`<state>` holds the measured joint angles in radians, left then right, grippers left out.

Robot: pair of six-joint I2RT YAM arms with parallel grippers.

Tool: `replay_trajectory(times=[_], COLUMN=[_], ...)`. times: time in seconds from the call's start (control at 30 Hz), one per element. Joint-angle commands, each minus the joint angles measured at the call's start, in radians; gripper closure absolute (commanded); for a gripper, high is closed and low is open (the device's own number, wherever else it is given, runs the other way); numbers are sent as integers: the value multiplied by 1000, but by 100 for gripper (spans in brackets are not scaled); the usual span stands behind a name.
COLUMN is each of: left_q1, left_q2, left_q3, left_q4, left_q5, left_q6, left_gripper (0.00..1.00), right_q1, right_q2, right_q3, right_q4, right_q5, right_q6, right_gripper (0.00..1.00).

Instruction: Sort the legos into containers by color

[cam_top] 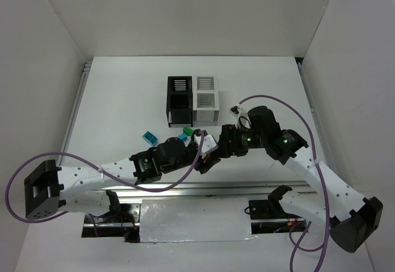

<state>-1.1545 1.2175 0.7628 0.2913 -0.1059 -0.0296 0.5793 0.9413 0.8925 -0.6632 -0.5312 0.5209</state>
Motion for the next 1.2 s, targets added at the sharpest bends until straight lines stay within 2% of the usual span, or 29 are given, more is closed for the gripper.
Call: replay_trajectory(times=[0.0, 0.13, 0.17, 0.2, 0.23, 0.33, 0.37, 0.4, 0.5, 0.53, 0.57, 0.6, 0.73, 0.87, 1.0, 1.07, 1.1, 1.13, 1.17], left_q1=[-4, -4, -4, -4, -4, -4, -4, -4, -4, -4, -4, -2, 1, 4, 24, 96, 134, 233, 287], left_q2=[-47, -65, -68, -72, -76, -84, -84, -84, -76, -70, -66, -64, -88, -179, -240, -240, -234, -228, -217], left_q3=[1, 1, -5, -8, -13, -20, -22, -20, -10, 0, 7, 18, 90, 202, 393, 456, 498, 512, 523], left_q4=[63, 69, 74, 78, 80, 78, 78, 75, 63, 56, 37, 20, -66, -263, -501, -642, -674, -719, -730], left_q5=[20, 72, 83, 90, 91, 74, 55, 46, -29, -49, -63, -66, -91, -71, -173, -173, -146, -14, 80], left_q6=[53, 51, 48, 48, 43, 42, 40, 39, -12, -33, -39, -44, -136, -233, -340, -386, -427, -438, -443], left_gripper=[100, 100, 100, 100, 100, 100, 98, 93, 54, 26, 6, 0, 0, 0, 0, 0, 0, 0, 1], right_q1=[14, 14, 14, 14, 14, 14, 14, 13, 13, 13, 11, 13, 2, -24, -39, -41, -41, -41, -41], right_q2=[4, 22, 25, 25, 25, 33, 34, 33, 14, 8, 1, -10, -15, 8, 16, -7, -16, -42, -59], right_q3=[-26, -38, -41, -43, -41, -29, -26, -26, -40, -56, -67, -76, -124, -164, -214, -228, -234, -234, -237], right_q4=[60, 106, 115, 140, 152, 166, 172, 180, 247, 275, 327, 353, 445, 572, 684, 755, 772, 796, 812], right_q5=[-30, -23, -26, -33, -52, -82, -93, -108, -174, -187, -199, -200, -126, -64, -154, -219, -327, -376, -416], right_q6=[-6, 10, 13, 16, 22, 28, 33, 33, 53, 65, 68, 67, 18, 8, -47, -79, -126, -149, -166], right_gripper=[29, 33, 39, 45, 63, 92, 100, 100, 100, 100, 100, 100, 100, 100, 100, 100, 100, 100, 100])
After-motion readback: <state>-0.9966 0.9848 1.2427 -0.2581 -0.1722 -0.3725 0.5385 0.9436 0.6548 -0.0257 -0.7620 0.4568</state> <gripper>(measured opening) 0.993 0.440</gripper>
